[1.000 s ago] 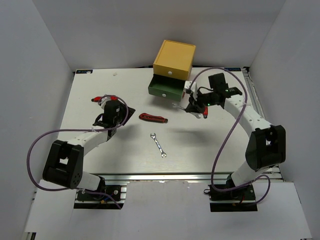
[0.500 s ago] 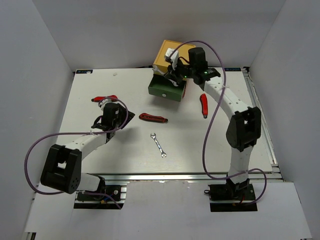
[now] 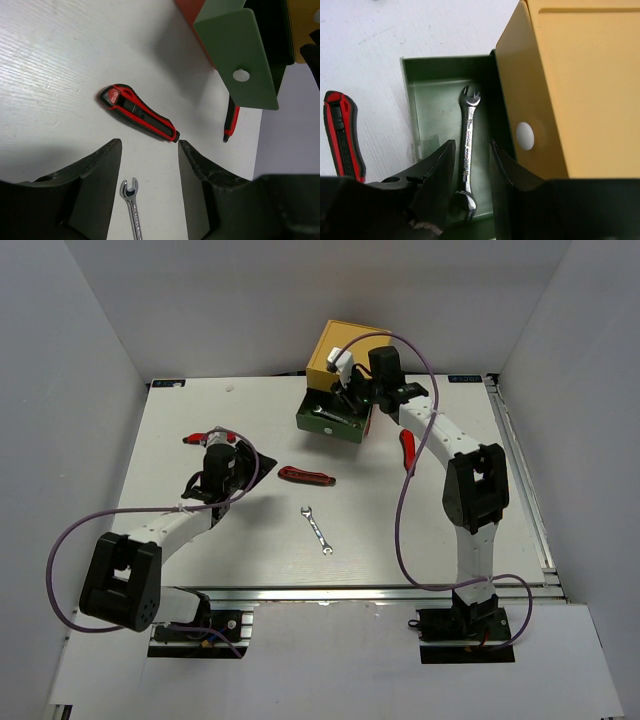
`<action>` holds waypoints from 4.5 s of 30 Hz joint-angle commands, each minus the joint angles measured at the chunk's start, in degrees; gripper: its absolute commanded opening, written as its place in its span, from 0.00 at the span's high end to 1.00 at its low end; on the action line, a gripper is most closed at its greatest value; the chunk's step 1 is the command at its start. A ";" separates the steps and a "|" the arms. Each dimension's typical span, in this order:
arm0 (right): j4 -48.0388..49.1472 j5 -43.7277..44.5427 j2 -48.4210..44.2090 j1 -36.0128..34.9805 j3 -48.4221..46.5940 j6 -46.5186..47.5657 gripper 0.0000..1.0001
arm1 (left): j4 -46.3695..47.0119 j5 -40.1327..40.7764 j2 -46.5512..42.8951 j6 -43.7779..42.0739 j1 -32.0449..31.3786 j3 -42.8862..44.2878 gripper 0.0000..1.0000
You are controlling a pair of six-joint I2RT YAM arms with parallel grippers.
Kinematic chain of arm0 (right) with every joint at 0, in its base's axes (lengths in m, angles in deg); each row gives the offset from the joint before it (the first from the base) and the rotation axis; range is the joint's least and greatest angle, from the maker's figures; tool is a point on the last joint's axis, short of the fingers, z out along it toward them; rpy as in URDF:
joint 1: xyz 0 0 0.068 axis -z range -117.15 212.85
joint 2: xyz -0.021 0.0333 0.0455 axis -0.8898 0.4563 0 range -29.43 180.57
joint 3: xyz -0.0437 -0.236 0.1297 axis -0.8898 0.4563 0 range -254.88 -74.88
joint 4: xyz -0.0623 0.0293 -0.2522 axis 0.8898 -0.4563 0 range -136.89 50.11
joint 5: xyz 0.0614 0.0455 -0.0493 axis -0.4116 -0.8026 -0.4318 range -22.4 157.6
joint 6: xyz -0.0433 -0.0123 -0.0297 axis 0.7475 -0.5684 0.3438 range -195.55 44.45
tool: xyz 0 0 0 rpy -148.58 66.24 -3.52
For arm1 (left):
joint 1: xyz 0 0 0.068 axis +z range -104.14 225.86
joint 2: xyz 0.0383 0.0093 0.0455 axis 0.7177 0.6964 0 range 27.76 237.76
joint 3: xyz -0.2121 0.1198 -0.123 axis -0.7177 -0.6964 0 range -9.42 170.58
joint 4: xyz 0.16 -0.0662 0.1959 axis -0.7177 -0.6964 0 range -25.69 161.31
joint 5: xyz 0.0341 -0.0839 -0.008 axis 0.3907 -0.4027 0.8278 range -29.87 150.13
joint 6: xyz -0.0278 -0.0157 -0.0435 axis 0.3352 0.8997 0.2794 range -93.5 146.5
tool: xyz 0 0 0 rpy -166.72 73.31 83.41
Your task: Sort the tools into containers
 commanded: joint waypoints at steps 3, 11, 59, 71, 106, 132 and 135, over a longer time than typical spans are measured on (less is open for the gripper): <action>1.62 -1.30 -5.09 0.03 -0.40 -1.20 0.59 | 4.69 -4.29 4.24 -0.93 0.27 3.34 0.41; -21.00 -37.29 -13.09 -0.67 3.29 17.81 0.63 | 7.51 -7.71 11.90 -0.76 0.18 9.06 0.41; -9.29 29.55 -5.45 -31.79 34.84 -31.79 0.89 | -23.34 24.10 -25.36 -3.22 3.88 -5.26 0.30; -2.26 18.66 -17.30 -30.64 37.92 -20.12 1.00 | -16.40 18.48 -24.40 -3.40 3.88 -6.93 0.30; 10.67 15.04 -3.43 -6.30 -0.58 3.19 1.00 | 12.43 -10.70 4.86 -1.37 0.62 3.08 0.33; -39.75 -15.13 3.87 -7.52 -16.14 29.32 1.00 | 10.32 -10.01 13.58 -3.22 0.45 9.86 0.33; -28.92 -5.81 0.72 -7.70 -6.66 22.11 1.00 | 10.23 -9.30 12.70 -3.13 0.36 8.80 0.33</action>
